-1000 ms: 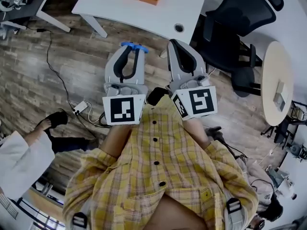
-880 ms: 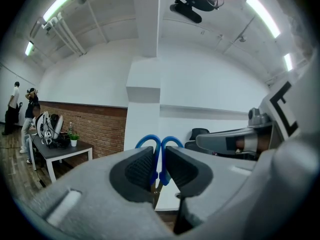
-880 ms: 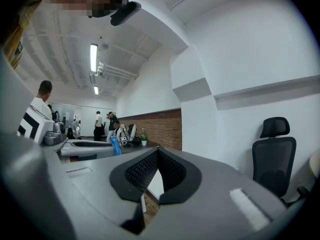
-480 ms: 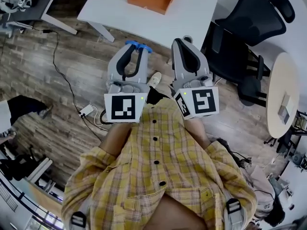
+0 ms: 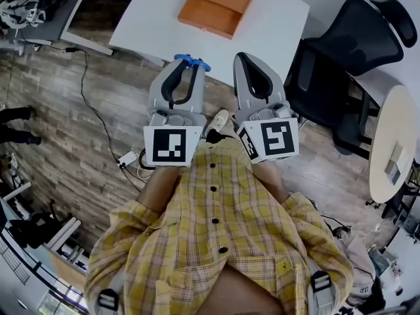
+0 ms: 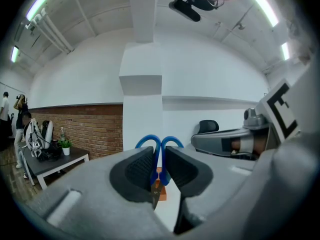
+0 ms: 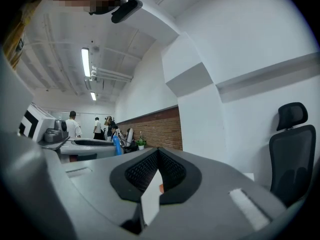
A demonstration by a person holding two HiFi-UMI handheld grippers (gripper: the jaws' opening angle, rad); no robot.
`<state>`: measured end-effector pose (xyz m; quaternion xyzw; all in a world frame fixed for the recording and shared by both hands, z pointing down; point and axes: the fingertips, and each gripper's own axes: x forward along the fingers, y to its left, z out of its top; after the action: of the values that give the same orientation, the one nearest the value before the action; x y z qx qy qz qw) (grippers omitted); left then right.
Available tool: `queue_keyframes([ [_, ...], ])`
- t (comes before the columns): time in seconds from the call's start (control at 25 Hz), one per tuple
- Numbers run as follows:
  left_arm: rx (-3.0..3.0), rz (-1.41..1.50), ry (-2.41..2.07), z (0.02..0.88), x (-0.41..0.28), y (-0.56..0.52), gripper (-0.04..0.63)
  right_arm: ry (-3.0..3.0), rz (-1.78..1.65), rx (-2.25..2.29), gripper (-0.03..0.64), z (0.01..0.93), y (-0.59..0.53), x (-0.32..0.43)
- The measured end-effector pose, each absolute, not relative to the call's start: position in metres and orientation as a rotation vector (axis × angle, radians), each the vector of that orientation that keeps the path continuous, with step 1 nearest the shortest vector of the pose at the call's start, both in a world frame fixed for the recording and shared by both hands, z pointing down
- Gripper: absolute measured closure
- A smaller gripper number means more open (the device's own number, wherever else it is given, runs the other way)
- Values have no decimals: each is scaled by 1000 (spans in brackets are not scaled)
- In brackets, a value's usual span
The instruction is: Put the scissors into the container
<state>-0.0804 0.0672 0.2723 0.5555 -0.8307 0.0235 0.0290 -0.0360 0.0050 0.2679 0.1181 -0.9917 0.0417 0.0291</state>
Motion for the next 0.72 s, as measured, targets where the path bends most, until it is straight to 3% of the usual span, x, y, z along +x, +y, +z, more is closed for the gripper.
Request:
queue_keyframes([
  [0.72, 1789, 204, -2558, 276, -137, -14, 512, -3094, 157, 447, 611, 267, -81, -90],
])
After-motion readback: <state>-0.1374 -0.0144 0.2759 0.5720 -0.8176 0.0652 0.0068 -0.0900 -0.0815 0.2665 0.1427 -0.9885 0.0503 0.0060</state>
